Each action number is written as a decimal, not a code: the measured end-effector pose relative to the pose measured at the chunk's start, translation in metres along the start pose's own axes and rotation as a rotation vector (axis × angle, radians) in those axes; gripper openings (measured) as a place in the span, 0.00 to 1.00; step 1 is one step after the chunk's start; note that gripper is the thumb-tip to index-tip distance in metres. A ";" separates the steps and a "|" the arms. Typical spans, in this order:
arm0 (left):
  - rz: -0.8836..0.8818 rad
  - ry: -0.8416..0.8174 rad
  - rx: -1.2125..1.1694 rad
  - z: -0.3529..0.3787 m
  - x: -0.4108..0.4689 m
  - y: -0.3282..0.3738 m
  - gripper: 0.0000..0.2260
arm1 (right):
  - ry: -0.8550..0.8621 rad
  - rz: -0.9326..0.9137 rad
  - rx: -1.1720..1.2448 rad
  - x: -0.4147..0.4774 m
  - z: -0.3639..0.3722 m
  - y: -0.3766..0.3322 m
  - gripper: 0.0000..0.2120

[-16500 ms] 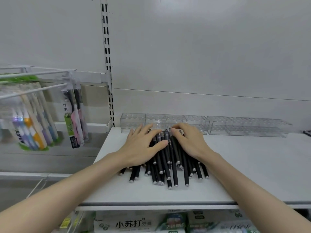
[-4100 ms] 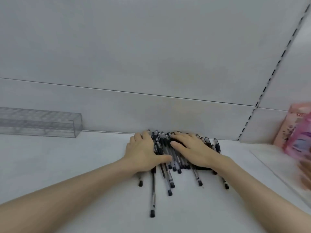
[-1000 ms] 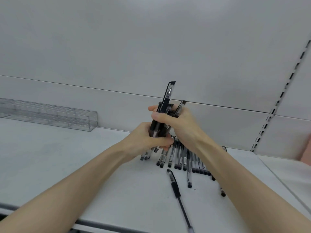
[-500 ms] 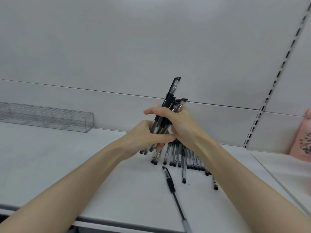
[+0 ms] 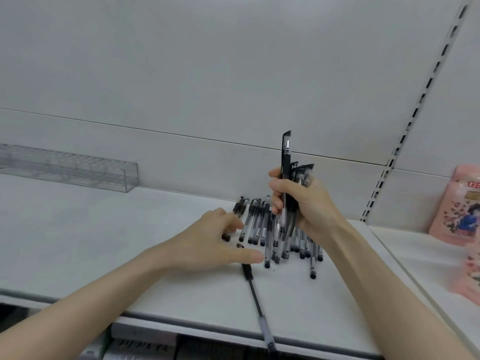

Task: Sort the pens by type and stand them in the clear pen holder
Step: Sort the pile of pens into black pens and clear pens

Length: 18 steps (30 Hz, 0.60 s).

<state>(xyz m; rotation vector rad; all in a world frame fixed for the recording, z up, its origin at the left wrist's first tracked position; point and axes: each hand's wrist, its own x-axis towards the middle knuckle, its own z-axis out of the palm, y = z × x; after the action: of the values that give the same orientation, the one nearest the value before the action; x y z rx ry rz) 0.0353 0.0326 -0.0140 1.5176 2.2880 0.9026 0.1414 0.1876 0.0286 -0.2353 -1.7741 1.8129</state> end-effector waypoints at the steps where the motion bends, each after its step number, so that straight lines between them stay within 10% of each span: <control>1: 0.001 -0.015 0.057 0.002 -0.001 0.002 0.31 | -0.015 0.008 0.004 0.000 -0.001 0.002 0.05; 13: 0.049 0.023 0.054 0.000 0.001 -0.002 0.15 | -0.093 0.054 0.046 -0.003 -0.002 0.006 0.09; 18: 0.061 -0.034 0.239 -0.001 -0.002 -0.008 0.32 | -0.116 0.037 0.041 -0.005 0.001 0.004 0.10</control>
<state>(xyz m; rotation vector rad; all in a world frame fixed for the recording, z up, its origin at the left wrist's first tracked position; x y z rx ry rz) 0.0301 0.0288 -0.0186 1.6916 2.4076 0.6302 0.1435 0.1842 0.0232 -0.1503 -1.8200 1.9213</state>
